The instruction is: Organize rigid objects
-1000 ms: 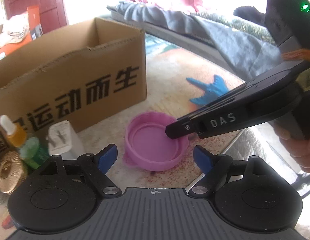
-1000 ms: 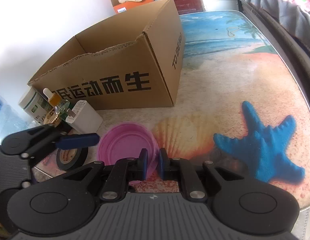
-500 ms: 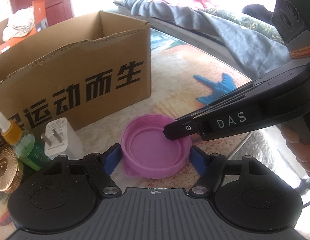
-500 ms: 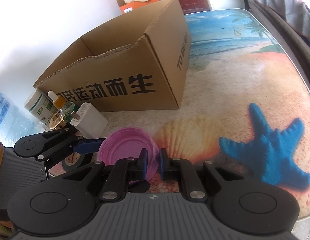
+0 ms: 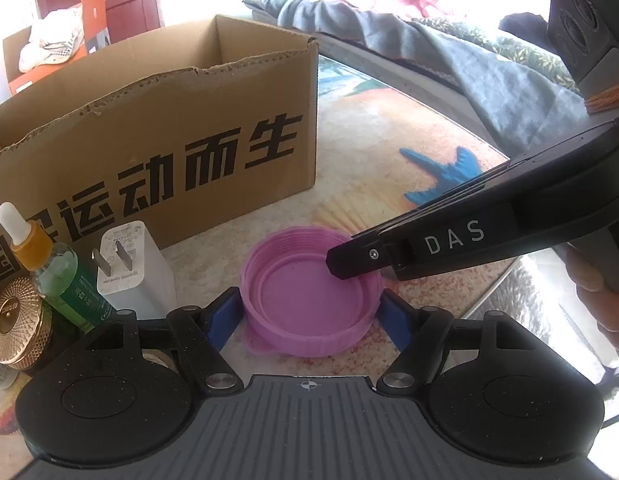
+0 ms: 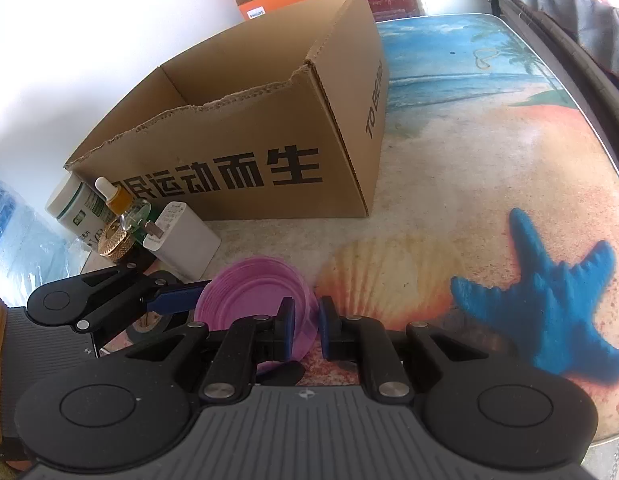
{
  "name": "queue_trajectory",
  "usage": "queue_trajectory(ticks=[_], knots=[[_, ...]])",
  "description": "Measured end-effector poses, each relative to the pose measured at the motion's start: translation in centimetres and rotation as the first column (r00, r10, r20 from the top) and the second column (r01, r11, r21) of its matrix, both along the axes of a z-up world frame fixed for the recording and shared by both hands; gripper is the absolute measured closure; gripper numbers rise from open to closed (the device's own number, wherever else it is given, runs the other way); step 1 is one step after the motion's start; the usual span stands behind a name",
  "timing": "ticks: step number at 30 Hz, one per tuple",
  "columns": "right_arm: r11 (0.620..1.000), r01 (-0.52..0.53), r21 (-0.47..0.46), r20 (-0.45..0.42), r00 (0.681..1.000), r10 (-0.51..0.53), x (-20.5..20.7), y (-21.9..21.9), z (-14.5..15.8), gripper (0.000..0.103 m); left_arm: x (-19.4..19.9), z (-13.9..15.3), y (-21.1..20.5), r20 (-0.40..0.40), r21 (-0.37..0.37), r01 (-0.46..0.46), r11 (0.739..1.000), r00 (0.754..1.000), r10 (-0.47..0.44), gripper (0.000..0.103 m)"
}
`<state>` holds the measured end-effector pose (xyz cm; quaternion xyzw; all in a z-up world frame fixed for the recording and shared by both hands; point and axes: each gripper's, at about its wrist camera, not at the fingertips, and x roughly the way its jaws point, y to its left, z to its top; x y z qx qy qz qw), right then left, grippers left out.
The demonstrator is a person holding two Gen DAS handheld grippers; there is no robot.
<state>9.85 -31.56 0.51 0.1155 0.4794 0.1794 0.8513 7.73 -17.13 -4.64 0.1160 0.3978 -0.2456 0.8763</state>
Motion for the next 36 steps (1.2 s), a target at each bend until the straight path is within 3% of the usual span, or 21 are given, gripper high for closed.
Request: queue_trajectory(ticks=[15,36], knots=[[0.999,0.046,-0.004,0.003,0.999,-0.046,-0.9,0.0,0.9,0.088,-0.2,0.8,-0.3,-0.015,-0.013,-0.025,1.0,1.0,0.024,0.03],[0.998,0.016,-0.055,0.129,0.992,-0.008,-3.9,2.7,7.0,0.088,-2.8,5.9,2.4,0.047,-0.112,-0.065,0.992,0.996,0.071,0.03]])
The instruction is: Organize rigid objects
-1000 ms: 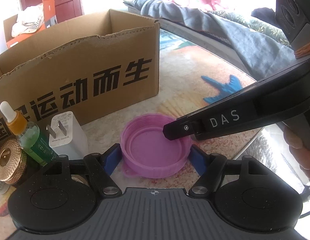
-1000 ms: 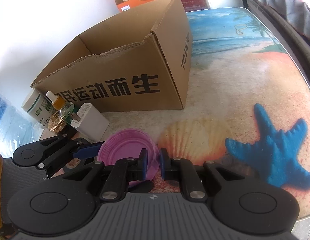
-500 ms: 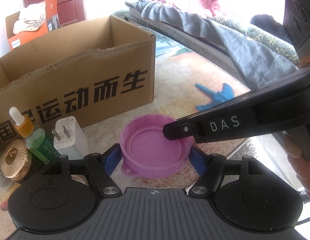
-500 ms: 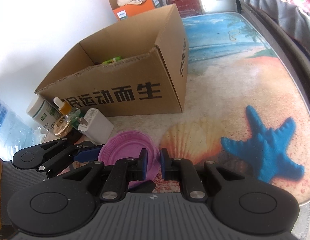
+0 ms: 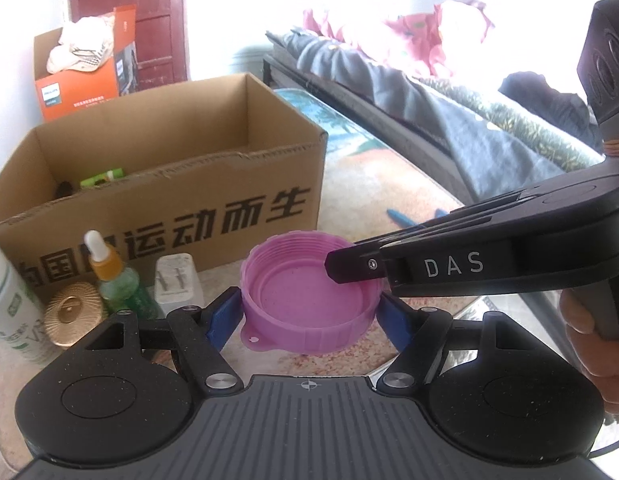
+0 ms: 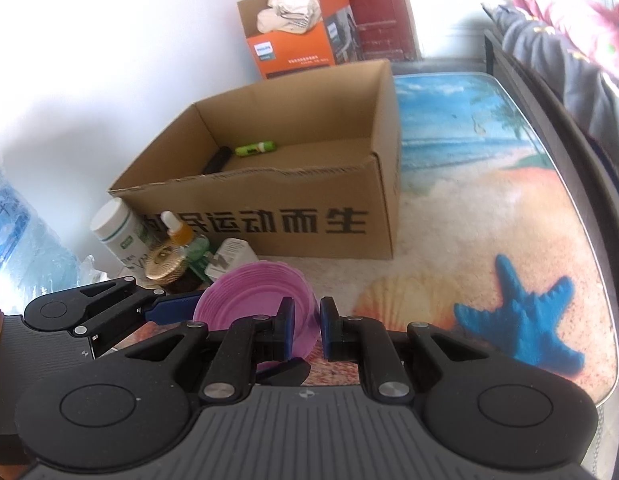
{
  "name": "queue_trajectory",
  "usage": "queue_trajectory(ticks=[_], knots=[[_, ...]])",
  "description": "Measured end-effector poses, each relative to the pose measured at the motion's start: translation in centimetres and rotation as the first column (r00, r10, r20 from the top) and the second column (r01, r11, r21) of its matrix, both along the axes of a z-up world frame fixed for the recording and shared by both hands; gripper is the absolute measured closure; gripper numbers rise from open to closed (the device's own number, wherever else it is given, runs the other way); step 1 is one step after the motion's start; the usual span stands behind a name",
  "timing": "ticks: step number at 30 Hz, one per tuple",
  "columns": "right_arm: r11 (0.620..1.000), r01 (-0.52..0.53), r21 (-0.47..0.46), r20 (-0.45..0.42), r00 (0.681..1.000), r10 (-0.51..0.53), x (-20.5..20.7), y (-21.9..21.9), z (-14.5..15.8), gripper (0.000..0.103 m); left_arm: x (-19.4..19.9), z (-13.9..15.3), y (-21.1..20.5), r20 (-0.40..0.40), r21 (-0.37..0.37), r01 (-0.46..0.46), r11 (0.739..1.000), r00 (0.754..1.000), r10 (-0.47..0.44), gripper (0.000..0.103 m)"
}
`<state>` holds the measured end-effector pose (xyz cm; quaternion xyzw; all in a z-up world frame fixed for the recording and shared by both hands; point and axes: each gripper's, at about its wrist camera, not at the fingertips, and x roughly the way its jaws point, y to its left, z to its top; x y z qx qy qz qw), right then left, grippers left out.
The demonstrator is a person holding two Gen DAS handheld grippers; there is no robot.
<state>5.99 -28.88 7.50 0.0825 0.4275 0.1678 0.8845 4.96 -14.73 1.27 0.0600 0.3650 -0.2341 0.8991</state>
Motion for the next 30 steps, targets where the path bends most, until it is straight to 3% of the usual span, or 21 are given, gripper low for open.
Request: queue_trajectory(ticks=[21,30], knots=[[0.991,-0.117,-0.068,0.168,0.978,0.127,-0.4,5.7,6.4,0.088,-1.3,5.2,5.4,0.131,-0.073,-0.084,0.994,0.987,0.093,0.03],[0.984,-0.154,-0.086,0.231,0.958,0.17,2.2,7.9,9.8,0.088,1.2,8.6,6.9,0.203,-0.04,-0.076,0.996,0.976,0.083,0.03]])
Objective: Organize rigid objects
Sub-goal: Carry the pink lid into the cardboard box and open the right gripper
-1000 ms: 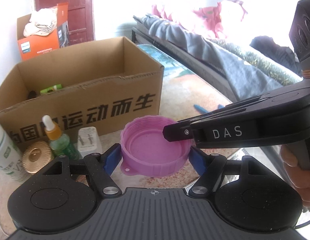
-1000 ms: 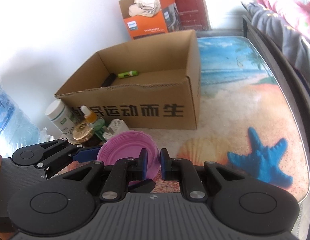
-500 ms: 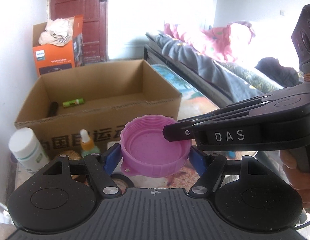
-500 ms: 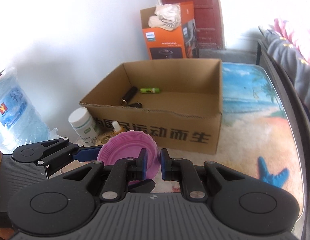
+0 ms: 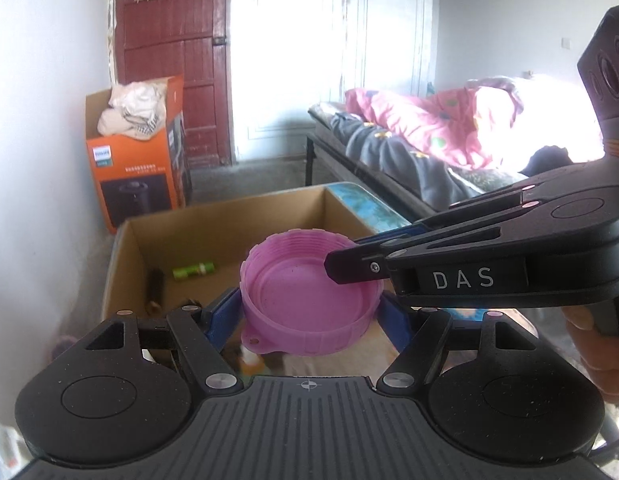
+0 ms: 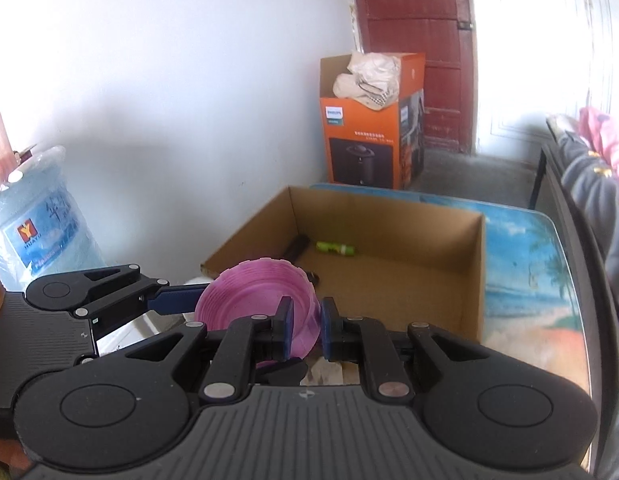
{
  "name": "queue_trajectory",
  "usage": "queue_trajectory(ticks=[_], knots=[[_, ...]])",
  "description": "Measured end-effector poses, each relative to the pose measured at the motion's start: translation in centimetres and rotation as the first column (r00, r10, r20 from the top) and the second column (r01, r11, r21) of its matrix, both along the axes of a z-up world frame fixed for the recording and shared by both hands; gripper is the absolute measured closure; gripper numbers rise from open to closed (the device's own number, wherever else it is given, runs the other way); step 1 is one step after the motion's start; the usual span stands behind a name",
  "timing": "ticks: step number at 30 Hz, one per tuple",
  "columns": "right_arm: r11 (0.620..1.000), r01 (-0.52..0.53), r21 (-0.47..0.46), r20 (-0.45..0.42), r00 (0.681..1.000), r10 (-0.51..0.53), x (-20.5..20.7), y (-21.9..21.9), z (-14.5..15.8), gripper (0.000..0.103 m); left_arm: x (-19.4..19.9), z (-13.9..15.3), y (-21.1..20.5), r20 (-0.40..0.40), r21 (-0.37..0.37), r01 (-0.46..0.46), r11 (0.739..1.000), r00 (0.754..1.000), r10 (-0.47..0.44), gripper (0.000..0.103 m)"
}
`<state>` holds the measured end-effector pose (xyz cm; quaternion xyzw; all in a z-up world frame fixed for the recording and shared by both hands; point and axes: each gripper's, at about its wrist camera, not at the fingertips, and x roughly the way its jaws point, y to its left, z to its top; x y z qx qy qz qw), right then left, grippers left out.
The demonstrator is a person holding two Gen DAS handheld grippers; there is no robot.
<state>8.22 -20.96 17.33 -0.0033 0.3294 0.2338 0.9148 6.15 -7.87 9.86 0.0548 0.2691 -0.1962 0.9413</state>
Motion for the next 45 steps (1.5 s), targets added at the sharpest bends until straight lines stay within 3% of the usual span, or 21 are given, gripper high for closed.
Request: queue_trajectory(ticks=[6,16,24,33,39,45], knots=[[0.999,-0.006,0.035,-0.059,0.998,0.008,5.0,0.0,0.4,0.087,4.7,0.9,0.7,-0.065,0.012,0.01,1.0,0.998,-0.009,0.03],[0.991,0.019,0.136,-0.296,0.955,0.023,16.2,-0.7,-3.1,0.088,13.4,-0.5,0.5,-0.224,0.107,0.003,0.994,0.974,0.021,0.03],[0.988,0.023,0.151,-0.45,0.892,0.048,23.7,0.3,-8.0,0.088,20.0,-3.2,1.1,-0.363,0.194,-0.009,0.981,0.928,0.08,0.03],[0.995,0.003,0.1,-0.582,0.811,0.056,28.3,3.0,-13.9,0.088,25.6,-7.7,1.6,-0.525,0.277,-0.014,0.961,0.835,0.164,0.03],[0.999,-0.011,0.05,-0.614,0.788,0.039,29.9,4.3,-16.5,0.088,27.4,-10.0,1.0,-0.561,0.337,-0.002,0.941,0.803,0.202,0.03],[1.0,0.002,0.031,-0.611,0.791,0.017,30.1,4.5,-17.6,0.088,28.2,-11.2,0.6,-0.563,0.374,0.005,0.928,0.796,0.222,0.029]])
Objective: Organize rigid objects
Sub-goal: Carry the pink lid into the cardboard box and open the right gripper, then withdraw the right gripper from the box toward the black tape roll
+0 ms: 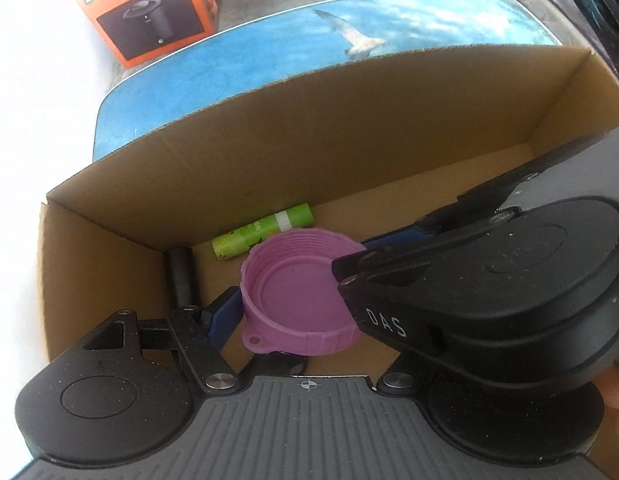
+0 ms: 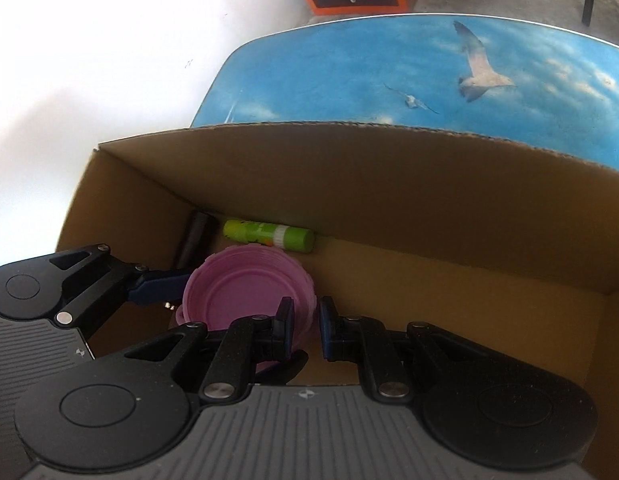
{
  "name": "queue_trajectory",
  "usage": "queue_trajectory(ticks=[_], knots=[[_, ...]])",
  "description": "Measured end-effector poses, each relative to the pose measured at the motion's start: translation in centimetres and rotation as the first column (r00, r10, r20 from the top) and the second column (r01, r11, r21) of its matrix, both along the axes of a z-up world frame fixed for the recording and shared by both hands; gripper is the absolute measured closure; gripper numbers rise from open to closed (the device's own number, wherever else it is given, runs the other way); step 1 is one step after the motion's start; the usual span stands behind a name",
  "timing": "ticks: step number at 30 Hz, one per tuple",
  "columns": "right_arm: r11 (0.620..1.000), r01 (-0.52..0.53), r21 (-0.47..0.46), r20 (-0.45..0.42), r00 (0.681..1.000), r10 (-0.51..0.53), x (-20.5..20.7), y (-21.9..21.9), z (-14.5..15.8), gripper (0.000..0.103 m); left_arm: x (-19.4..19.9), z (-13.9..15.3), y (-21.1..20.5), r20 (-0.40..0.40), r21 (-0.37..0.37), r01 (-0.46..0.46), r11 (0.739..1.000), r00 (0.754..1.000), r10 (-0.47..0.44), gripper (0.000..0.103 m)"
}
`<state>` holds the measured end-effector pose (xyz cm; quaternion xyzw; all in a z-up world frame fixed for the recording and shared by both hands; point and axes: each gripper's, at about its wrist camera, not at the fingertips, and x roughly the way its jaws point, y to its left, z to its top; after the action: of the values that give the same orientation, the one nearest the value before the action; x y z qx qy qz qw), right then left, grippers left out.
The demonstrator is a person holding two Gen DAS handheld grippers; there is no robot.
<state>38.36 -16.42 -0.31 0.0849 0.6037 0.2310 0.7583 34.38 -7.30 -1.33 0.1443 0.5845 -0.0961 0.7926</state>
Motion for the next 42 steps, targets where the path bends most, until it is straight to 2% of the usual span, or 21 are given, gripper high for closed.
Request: queue_trajectory(ticks=[7,13,16,19,22,24,25,28,32,36,39,42], knots=[[0.999,0.031,-0.032,0.046,0.999,-0.029,-0.2,-0.6,0.6,0.088,-0.9,1.3,-0.3,0.06,0.023,0.013,1.0,0.998,-0.014,0.023],[0.998,0.068,0.007,0.1,0.993,-0.069,-1.4,-2.5,3.6,0.088,-2.2,3.7,0.3,0.105,-0.032,-0.012,0.999,0.994,0.015,0.023],[0.996,0.076,0.051,0.158,0.984,-0.083,-2.9,-4.0,6.1,0.088,-3.8,6.0,0.9,0.164,-0.08,-0.008,0.997,0.986,0.021,0.023],[0.989,0.082,0.127,0.226,0.968,-0.109,-5.9,-6.1,9.2,0.088,-5.4,8.5,1.4,0.223,-0.126,0.02,0.992,0.975,0.009,0.022],[0.976,0.077,0.206,0.299,0.944,-0.137,-10.0,-8.7,12.3,0.088,-8.7,11.5,2.0,0.31,-0.131,0.073,0.989,0.95,-0.029,0.019],[0.967,0.071,0.244,0.35,0.924,-0.156,-13.2,-10.3,14.0,0.088,-10.9,12.8,2.6,0.343,-0.153,0.107,0.982,0.938,-0.049,0.003],[0.963,0.062,0.263,0.373,0.914,-0.161,-14.8,-11.0,14.6,0.088,-12.2,13.5,3.0,0.357,-0.178,0.122,0.976,0.933,-0.051,0.0],[0.946,0.037,0.321,0.419,0.891,-0.177,-19.8,-13.0,15.8,0.088,-16.1,14.4,4.4,0.388,-0.246,0.175,0.953,0.919,-0.069,0.0],[0.931,0.051,0.361,0.447,0.867,-0.221,-25.5,-14.1,15.6,0.087,-21.2,13.5,5.7,0.4,-0.349,0.206,0.914,0.915,-0.053,0.0],[0.93,0.082,0.358,0.44,0.864,-0.246,-29.1,-12.9,12.7,0.083,-25.0,10.0,6.1,0.39,-0.431,0.204,0.879,0.921,-0.022,0.0],[0.948,0.088,0.305,0.429,0.876,-0.22,-30.2,-10.7,9.6,0.083,-26.7,6.6,5.4,0.389,-0.429,0.188,0.884,0.921,-0.007,0.0],[0.966,0.123,0.227,0.407,0.889,-0.209,-31.1,-9.2,6.6,0.083,-28.0,4.1,4.4,0.41,-0.395,0.16,0.905,0.912,0.019,0.001]])
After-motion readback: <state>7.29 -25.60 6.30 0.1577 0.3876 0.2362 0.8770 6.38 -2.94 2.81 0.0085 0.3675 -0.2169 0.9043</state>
